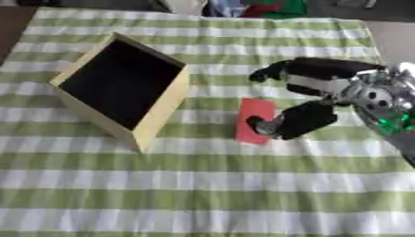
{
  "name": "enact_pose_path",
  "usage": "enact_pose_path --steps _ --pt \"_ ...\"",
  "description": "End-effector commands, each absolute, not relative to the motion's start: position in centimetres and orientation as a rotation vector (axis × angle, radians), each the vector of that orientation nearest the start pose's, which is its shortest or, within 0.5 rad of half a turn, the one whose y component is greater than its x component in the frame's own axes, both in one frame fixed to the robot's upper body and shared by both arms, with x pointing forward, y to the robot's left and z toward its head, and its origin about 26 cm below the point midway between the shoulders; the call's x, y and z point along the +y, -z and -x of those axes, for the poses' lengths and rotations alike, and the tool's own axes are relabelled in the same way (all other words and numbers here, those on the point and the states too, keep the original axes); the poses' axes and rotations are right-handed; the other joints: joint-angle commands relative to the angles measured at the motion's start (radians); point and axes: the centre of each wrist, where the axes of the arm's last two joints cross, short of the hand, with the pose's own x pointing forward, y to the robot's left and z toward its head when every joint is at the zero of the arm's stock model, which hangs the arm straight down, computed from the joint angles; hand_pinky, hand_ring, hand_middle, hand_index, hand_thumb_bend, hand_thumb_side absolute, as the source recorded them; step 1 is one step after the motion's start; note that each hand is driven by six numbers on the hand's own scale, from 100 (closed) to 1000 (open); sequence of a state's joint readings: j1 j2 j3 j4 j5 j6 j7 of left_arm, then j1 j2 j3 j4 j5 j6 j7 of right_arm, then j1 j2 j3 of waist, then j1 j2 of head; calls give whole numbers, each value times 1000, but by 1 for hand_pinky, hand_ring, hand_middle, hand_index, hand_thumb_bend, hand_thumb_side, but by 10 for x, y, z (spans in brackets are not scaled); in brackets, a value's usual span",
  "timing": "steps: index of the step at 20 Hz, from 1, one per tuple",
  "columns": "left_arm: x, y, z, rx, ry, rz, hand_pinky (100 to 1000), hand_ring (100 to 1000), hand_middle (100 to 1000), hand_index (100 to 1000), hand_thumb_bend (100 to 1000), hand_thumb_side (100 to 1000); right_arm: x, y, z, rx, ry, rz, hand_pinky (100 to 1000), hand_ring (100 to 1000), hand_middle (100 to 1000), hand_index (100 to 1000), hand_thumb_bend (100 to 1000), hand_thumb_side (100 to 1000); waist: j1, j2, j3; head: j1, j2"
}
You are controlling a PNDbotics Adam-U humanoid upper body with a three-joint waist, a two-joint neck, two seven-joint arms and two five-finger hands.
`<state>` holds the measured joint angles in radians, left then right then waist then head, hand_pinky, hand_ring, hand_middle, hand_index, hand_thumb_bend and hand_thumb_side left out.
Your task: Pick up objects on the table and place them in the box.
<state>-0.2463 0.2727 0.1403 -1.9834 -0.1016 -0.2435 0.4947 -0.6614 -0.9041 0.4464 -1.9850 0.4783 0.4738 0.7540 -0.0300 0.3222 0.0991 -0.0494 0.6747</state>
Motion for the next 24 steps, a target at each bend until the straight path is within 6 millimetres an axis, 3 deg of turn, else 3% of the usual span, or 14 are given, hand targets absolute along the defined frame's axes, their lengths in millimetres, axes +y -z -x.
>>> enact_pose_path --steps 1,2,3,4,8,17,18,24 --pt "293 -195 -293 -2543 -285 -559 1000 496 455 631 262 100 -225 -284 -300 -1192 -1649 720 1000 1000 933 1000 292 530 1 -13 3 -3 -9" --pt "293 -195 -293 -2543 -285 -559 1000 496 454 631 260 100 -224 -284 -300 -1189 -1652 713 1000 1000 935 1000 288 471 1 -11 4 -3 -9" --pt "293 -195 -294 -2544 -285 -557 1000 496 454 631 260 100 -223 -285 -300 -1188 -1656 706 1000 1000 935 1000 288 471 1 -10 4 -4 -10" --pt "293 -195 -294 -2544 -285 -556 1000 495 454 630 260 100 -222 -285 -300 -1186 -1659 699 1000 1000 936 1000 274 394 2 -9 5 -4 -10" --pt "293 -195 -294 -2546 -284 -554 1000 494 453 630 255 100 -219 -285 -300 -1180 -1654 681 1000 1000 937 1000 266 318 3 -4 10 -6 -14" --pt "292 -195 -294 -2548 -285 -550 1000 494 453 629 250 100 -217 -283 -300 -1166 -1588 678 1000 1000 942 1000 250 253 2 5 11 -10 -22" --pt "292 -195 -294 -2547 -286 -551 1000 493 452 628 249 100 -217 -282 -300 -1164 -1582 679 1000 1000 946 1000 238 206 2 6 10 -10 -23" --pt "292 -195 -294 -2547 -287 -549 1000 492 452 627 247 100 -219 -279 -301 -1137 -1515 680 1000 1000 952 1000 255 250 1 12 8 -11 -28"
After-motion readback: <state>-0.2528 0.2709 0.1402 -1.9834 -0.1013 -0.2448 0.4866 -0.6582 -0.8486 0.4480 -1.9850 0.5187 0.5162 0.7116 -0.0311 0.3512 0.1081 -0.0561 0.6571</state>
